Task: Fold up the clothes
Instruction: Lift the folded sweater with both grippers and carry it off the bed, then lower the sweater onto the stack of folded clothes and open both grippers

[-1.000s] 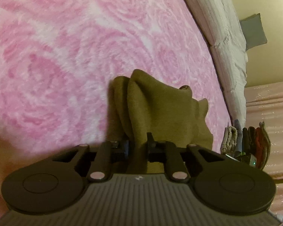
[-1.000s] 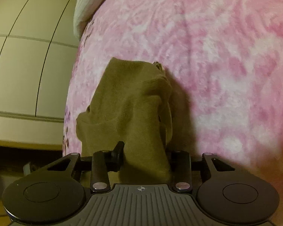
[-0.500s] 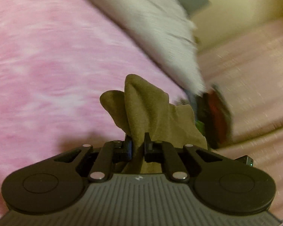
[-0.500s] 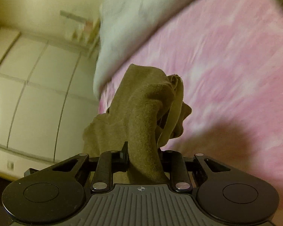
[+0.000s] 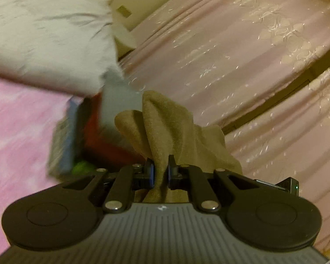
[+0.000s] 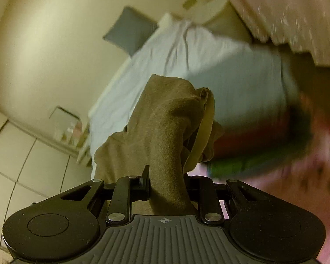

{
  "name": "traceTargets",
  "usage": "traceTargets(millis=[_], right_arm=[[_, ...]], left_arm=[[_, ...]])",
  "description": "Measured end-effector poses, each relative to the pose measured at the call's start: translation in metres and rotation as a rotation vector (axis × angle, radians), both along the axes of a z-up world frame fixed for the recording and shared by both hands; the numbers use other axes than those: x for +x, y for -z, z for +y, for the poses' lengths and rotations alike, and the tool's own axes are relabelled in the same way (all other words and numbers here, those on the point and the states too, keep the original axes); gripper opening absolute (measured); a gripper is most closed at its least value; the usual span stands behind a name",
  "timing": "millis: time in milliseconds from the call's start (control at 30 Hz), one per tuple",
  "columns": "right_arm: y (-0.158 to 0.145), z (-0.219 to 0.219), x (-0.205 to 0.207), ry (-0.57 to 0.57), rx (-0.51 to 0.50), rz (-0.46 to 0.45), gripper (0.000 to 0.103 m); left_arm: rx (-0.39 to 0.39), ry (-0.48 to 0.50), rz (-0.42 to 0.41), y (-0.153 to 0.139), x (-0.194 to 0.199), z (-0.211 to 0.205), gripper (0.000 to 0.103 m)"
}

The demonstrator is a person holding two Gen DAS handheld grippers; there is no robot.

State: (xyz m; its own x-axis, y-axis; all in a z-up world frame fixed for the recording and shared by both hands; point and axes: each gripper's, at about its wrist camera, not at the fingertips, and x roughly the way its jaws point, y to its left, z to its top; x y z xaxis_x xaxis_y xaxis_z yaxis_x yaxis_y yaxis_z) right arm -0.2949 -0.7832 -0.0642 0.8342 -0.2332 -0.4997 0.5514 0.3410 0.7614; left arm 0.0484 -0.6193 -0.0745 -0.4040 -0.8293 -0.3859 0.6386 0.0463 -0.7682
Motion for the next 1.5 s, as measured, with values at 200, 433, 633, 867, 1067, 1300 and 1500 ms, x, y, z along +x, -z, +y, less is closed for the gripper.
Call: traceTargets(millis=[200, 433, 633, 867, 1067, 1300, 1500], right_arm=[[0.0, -0.113, 0.01, 0.03, 0.077, 0.003, 0.023], [0.061, -0.19, 0.018, 0.067, 0.192, 0.025, 0.023], [0.086, -0.197, 0.026, 0.097, 0.084, 0.095, 0.066], [0.029, -0.126, 0.021, 0.219, -0.38, 0.329, 0.069], [0.02, -0.037, 0.024, 0.112, -0.545, 0.412, 0.063], [0.047, -0.014, 0.039, 0.024, -0.525, 0.487, 0.06], [0.017, 0.013, 0.021, 0.043, -0.457, 0.45, 0.06]], left_arm=[[0.057, -0.022, -0.021, -0.012, -0.001, -0.12, 0.008], [0.156, -0.029, -0.063, 0.036, 0.014, -0.183, 0.008], [0.182, -0.037, -0.108, 0.07, 0.025, -0.188, 0.014], [0.074, -0.105, -0.435, 0.02, 0.005, -0.153, 0.015], [0.037, 0.009, -0.59, 0.012, -0.053, -0.121, 0.013], [0.207, -0.052, -0.684, 0.025, -0.082, -0.112, 0.01], [0.266, -0.139, -0.722, -0.02, -0.107, -0.075, 0.015]])
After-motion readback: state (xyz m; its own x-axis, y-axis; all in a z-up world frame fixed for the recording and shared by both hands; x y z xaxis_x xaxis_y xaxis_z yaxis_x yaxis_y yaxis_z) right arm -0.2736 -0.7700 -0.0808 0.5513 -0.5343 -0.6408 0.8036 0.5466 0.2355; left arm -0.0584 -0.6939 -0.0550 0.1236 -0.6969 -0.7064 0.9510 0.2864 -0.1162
